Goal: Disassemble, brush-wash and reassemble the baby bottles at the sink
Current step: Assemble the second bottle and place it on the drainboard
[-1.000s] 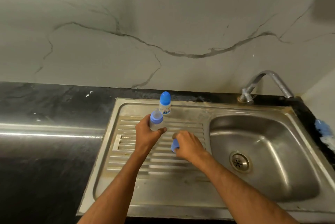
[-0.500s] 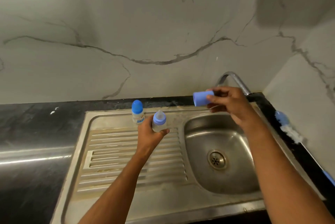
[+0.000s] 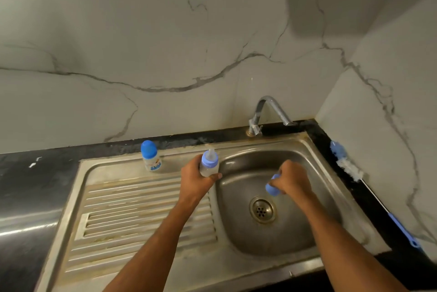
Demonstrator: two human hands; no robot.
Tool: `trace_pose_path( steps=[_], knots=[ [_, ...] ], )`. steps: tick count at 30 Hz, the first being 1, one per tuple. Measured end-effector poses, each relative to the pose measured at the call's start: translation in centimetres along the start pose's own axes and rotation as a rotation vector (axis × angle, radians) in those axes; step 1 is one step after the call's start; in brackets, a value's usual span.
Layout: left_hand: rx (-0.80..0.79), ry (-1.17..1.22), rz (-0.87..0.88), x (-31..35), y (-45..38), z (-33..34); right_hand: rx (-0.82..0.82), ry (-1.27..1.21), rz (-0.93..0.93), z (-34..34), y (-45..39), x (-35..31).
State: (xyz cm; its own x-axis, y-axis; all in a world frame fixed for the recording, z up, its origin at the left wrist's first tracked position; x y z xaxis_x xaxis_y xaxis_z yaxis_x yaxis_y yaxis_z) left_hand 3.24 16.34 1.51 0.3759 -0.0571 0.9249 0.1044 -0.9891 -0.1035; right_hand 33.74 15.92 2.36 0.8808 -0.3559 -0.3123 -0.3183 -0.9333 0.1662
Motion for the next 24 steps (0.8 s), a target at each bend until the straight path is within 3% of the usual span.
trace_pose_path(
  steps=[4,7,10,12,14,19,24],
  knots=[
    [-0.019,-0.016,0.027,0.9,0.1,2.2,-0.127,-0.158,-0.054,-1.4,-0.6,-1.1],
    [-0.028,-0.055,0.032,1.2,0.2,3.3,-0.323,-0.490,-0.082,-1.7,-0.3,-2.2],
    [-0.032,-0.064,0.028,1.1,0.4,3.9,-0.137,-0.069,0.033,-2.8,-0.2,-0.3],
    [-0.028,-0.066,0.037,1.5,0.5,4.2,-0.056,-0.143,-0.002,-3.0,0.1,-0.2],
    [-0.026,-0.075,0.048,1.7,0.5,4.5,-0.040,-0.234,-0.115,-3.2,0.3,-1.3],
    [-0.047,-0.109,0.089,2.3,0.7,5.7,0.179,-0.438,-0.409,-8.4,1.9,-5.6],
    [-0.072,-0.110,0.130,3.2,0.9,7.0,0.233,-0.382,-0.668,-10.7,4.7,-9.9]
  ],
)
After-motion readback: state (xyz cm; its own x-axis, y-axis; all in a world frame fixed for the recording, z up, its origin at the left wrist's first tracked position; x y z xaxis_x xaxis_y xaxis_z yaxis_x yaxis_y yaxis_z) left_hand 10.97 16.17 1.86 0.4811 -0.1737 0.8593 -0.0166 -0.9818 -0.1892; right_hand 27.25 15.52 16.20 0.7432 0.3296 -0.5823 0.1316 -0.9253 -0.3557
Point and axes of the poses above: each hand's wrist, its own y-axis away from the middle knuckle, its own z-axis out of the palm, x = y × z, the point moved 9 cm from there along -y, towards the middle knuckle, and after that the axes turned 2 degrees about y, right-handed, at the moved point
